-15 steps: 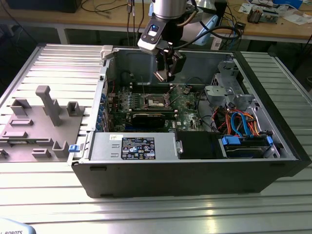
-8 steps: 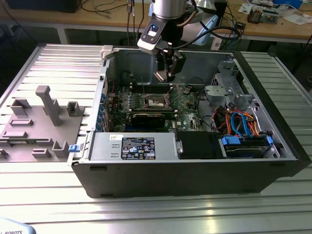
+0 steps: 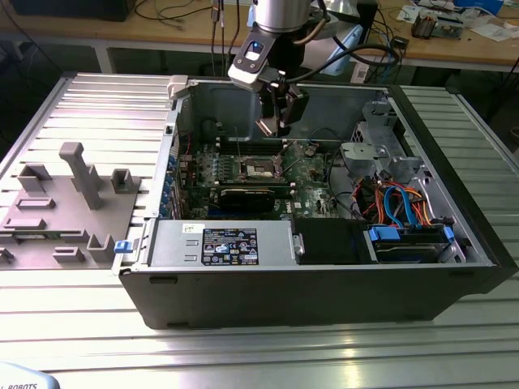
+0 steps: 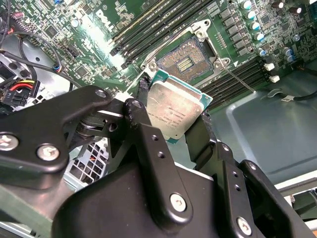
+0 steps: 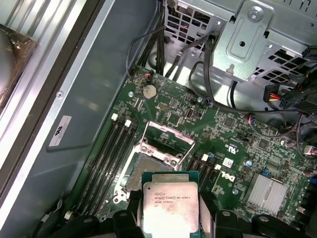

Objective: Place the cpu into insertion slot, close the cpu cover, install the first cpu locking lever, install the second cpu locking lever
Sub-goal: 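Place the cpu into insertion slot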

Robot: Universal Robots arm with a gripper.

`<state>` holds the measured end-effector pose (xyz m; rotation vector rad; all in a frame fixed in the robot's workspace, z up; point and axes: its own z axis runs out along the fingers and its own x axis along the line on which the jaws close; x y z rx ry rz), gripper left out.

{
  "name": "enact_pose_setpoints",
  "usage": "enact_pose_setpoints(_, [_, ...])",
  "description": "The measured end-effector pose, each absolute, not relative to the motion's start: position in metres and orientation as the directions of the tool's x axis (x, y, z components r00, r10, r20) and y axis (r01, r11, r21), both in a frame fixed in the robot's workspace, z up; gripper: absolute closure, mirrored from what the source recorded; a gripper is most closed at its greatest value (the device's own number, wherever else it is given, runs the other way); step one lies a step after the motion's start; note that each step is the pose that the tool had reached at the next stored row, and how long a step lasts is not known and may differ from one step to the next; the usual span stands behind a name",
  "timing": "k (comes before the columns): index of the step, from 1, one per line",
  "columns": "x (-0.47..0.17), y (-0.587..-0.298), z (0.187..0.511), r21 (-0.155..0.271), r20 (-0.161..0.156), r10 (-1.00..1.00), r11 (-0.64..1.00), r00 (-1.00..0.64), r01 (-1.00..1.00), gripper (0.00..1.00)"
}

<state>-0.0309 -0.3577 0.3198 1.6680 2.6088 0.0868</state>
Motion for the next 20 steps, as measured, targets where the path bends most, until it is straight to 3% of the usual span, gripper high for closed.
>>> enact_pose_setpoints(20, [-0.0309,-0.3577,0.3181,0.07,-0.008,0.921,0.388,-0.389,0.919,0.46])
